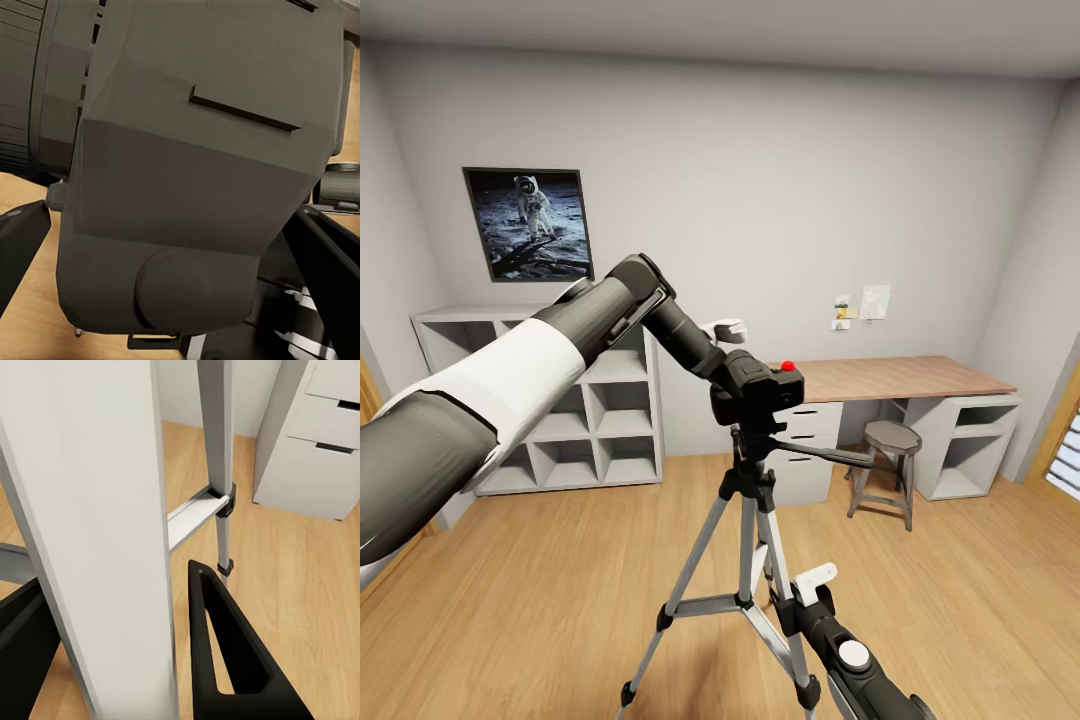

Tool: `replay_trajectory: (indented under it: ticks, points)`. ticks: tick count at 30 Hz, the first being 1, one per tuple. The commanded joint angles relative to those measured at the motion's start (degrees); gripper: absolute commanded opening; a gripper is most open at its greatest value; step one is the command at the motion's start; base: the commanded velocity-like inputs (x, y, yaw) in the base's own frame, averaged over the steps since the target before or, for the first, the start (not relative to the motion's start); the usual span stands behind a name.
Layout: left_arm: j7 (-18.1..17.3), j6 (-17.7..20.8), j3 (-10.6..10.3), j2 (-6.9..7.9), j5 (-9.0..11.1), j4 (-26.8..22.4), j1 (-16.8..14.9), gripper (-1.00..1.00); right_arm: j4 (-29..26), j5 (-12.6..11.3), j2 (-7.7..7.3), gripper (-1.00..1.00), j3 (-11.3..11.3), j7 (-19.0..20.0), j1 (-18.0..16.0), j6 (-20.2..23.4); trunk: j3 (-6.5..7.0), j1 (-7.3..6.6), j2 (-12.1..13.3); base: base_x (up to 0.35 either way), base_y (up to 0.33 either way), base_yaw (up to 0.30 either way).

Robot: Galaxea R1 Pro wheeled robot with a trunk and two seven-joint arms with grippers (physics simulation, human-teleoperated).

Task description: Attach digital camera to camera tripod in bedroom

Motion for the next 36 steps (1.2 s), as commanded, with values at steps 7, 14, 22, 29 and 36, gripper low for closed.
replay_trajectory:
  ticks: [7,14,22,29,36]
  points:
    - [-0.5,0.6,0.2,-0.02,-0.6,0.7,0.0,-1.00,3.0,-0.2,-0.08,-1.00,0.7,1.3,0.1,0.0,-0.05,0.04,0.0,0.000,0.000,0.000]
    - [-0.5,0.6,0.3,0.00,-0.6,0.9,0.0,-1.00,3.0,-0.2,-0.08,-1.00,0.7,1.3,0.1,0.0,-0.05,0.04,0.0,0.000,0.000,0.000]
    - [-0.5,0.6,2.7,0.00,-0.6,0.9,0.0,-1.00,3.0,-0.2,-0.08,-1.00,0.7,1.3,0.1,0.0,-0.05,0.04,0.0,0.000,0.000,0.000]
    - [-0.5,0.6,3.8,0.03,-0.6,0.9,0.0,-1.00,3.0,-0.2,-0.08,-1.00,0.7,1.3,0.1,-0.1,-0.05,0.04,0.0,0.000,0.000,0.000]
    - [-0.5,0.6,3.9,0.00,-0.6,0.9,0.0,-1.00,3.0,-0.2,-0.08,-1.00,0.7,1.3,0.1,0.0,-0.05,0.04,0.0,0.000,0.000,0.000]
